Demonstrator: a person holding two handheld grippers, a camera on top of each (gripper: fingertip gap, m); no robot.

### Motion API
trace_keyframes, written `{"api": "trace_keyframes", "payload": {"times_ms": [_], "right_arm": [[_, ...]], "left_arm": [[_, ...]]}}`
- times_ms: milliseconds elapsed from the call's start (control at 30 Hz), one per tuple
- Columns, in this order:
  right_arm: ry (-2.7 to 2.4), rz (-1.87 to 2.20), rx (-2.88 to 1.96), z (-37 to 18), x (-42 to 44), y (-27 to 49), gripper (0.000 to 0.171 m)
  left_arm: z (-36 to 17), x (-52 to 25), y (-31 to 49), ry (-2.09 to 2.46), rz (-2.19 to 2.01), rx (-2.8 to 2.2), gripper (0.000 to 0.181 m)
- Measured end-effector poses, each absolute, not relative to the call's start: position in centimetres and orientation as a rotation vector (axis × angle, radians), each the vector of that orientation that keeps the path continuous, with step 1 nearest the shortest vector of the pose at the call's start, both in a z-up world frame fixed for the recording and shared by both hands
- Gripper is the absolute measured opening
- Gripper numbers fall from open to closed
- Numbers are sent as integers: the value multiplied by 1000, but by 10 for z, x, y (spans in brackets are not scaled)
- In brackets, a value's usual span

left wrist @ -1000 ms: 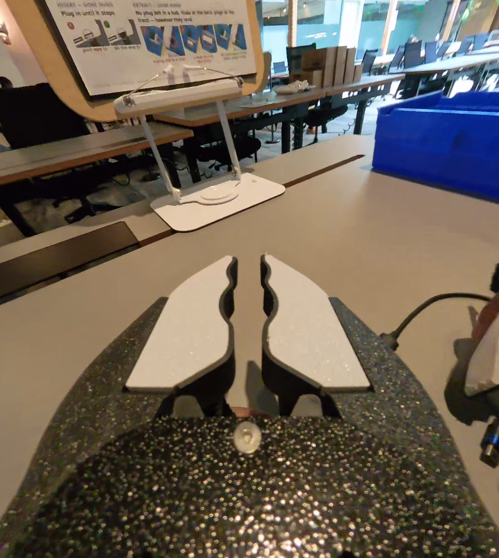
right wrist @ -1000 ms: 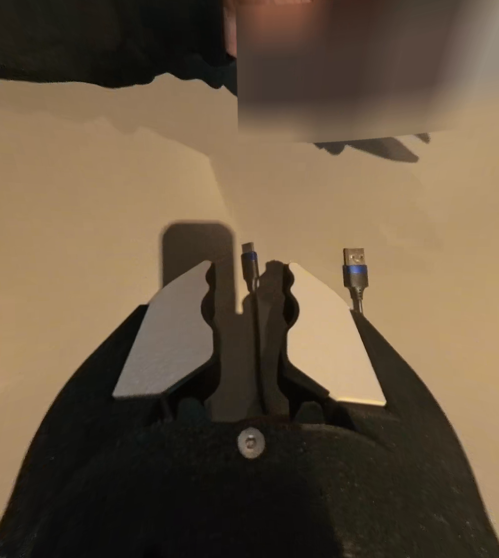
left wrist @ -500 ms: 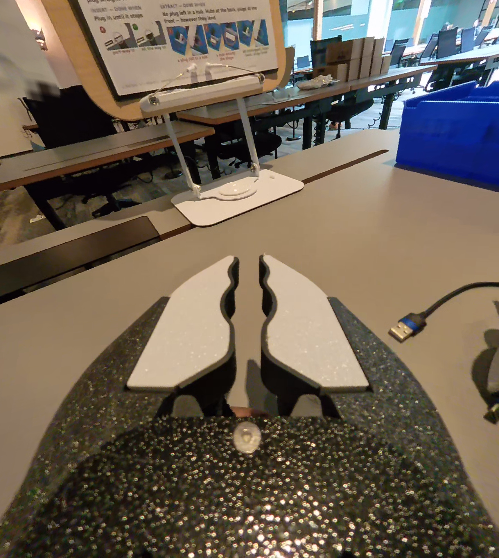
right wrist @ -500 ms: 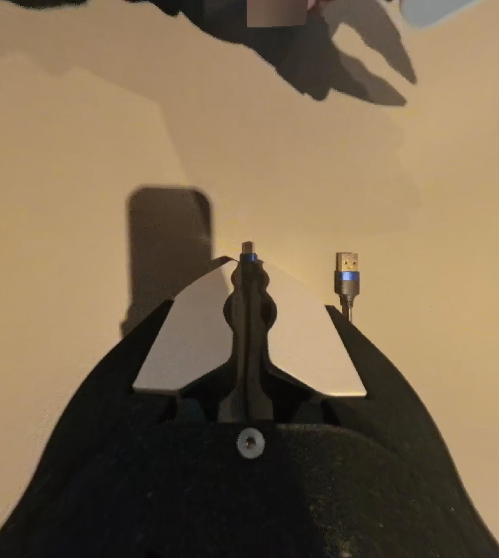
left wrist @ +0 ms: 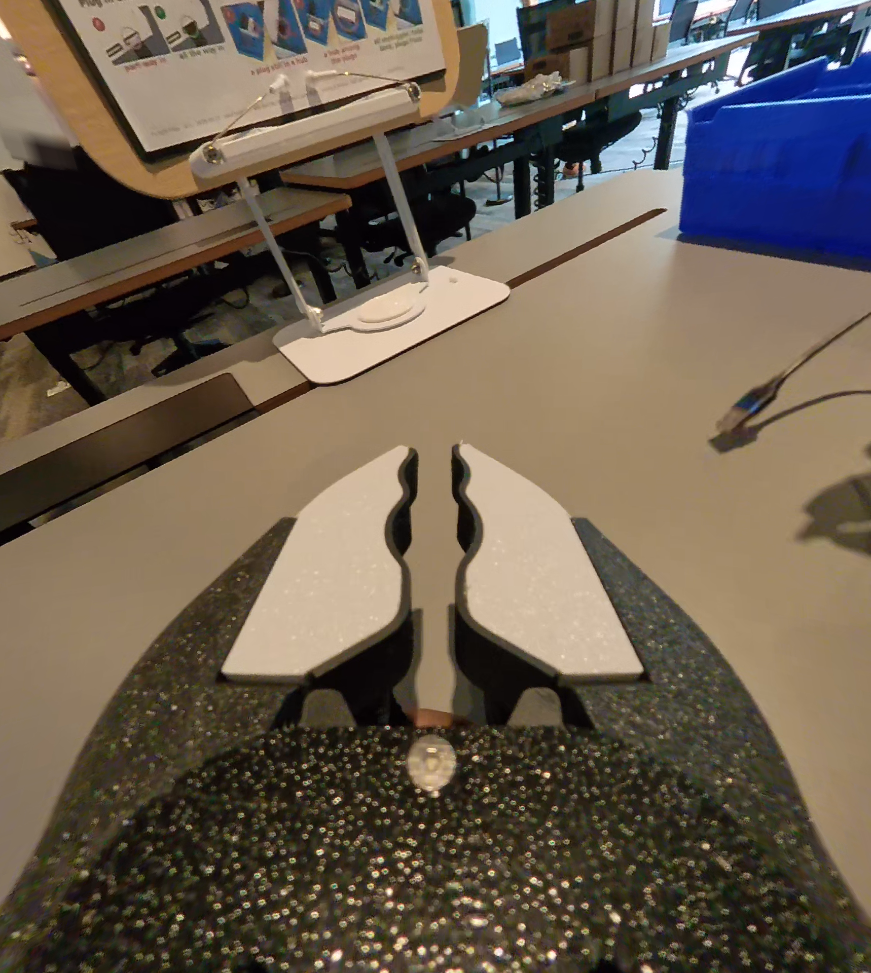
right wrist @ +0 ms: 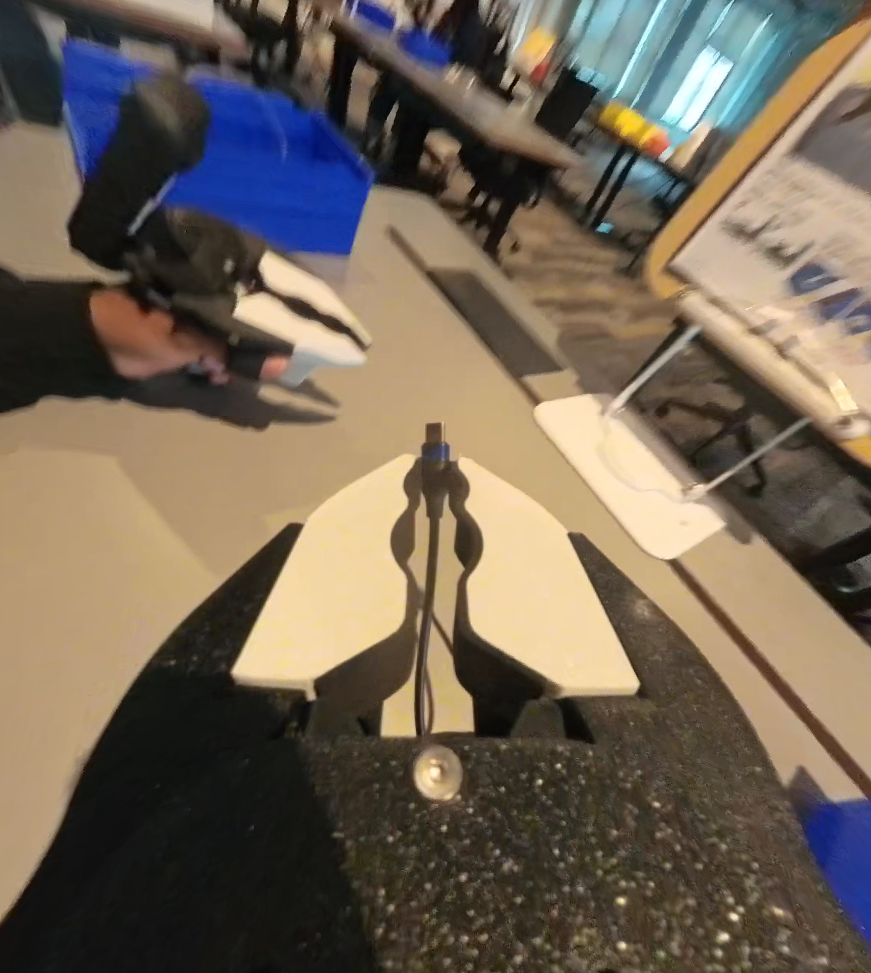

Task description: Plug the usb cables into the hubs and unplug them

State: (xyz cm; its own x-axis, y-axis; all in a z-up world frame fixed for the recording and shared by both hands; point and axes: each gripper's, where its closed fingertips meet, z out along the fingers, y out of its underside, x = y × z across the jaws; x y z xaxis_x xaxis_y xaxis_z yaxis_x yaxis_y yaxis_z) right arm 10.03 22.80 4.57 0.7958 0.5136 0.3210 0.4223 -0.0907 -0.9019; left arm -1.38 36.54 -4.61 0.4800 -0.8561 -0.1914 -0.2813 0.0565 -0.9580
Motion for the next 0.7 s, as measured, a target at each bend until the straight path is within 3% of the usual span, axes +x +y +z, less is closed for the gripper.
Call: {"api": "trace_keyframes", "payload": {"times_ms": [367, 567, 700], "right_arm": [[-491, -66, -1384, 167, 226, 151, 10], [-325, -147, -1405, 167, 311, 129, 9], [-240, -132, -1476, 138, 351, 134, 10]], "left_arm": [[-53, -6, 355, 1138, -497, -1449, 12], [-58, -4, 351, 1185, -448, -1432, 12], [-62, -4, 348, 1223, -393, -1418, 12]]}}
